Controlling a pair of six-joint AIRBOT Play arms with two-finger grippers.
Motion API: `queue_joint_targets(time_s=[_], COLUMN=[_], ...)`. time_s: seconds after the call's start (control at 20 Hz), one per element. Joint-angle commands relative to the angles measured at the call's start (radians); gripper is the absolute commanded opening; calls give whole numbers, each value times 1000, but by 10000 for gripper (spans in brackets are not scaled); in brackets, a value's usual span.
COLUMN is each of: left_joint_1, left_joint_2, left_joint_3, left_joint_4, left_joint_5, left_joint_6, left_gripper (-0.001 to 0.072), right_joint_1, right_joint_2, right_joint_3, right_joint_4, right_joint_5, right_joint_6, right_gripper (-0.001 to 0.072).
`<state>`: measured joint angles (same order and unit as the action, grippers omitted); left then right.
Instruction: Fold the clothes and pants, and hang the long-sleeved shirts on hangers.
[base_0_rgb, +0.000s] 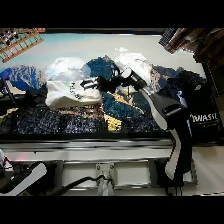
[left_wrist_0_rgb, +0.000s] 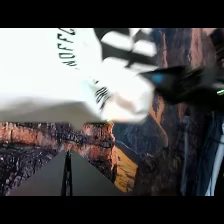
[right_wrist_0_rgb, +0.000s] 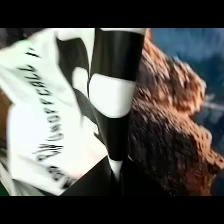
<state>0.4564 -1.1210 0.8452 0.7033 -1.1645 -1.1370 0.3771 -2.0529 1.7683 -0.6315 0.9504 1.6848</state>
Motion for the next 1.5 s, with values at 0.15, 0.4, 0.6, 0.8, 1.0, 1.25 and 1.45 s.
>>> queue_joint_targets(time_s=[0.15,0.4,0.6,0.8,1.0,1.25,1.45], left_joint_1=[0,0,0,0,0,0,0], left_joint_2=[0,0,0,0,0,0,0], left_joint_3=[0,0,0,0,0,0,0], left_joint_4=[-2,-2,-24,-39,-39,-40,-57], left_joint_5=[-5,-5,-5,-5,-5,-5,-6], left_joint_6=[0,0,0,0,0,0,0], left_gripper=[15,15,15,15,15,15,15], right_joint_1=[-187,-367,-501,-636,-757,-831,-839], right_joint_2=[60,156,237,289,320,368,460], right_joint_3=[211,294,294,294,294,291,273], right_joint_4=[-61,-66,-106,-109,-109,-185,-541], right_joint_5=[135,119,95,30,34,30,64], right_joint_6=[84,163,205,235,239,321,563], right_gripper=[19,19,19,18,18,18,16])
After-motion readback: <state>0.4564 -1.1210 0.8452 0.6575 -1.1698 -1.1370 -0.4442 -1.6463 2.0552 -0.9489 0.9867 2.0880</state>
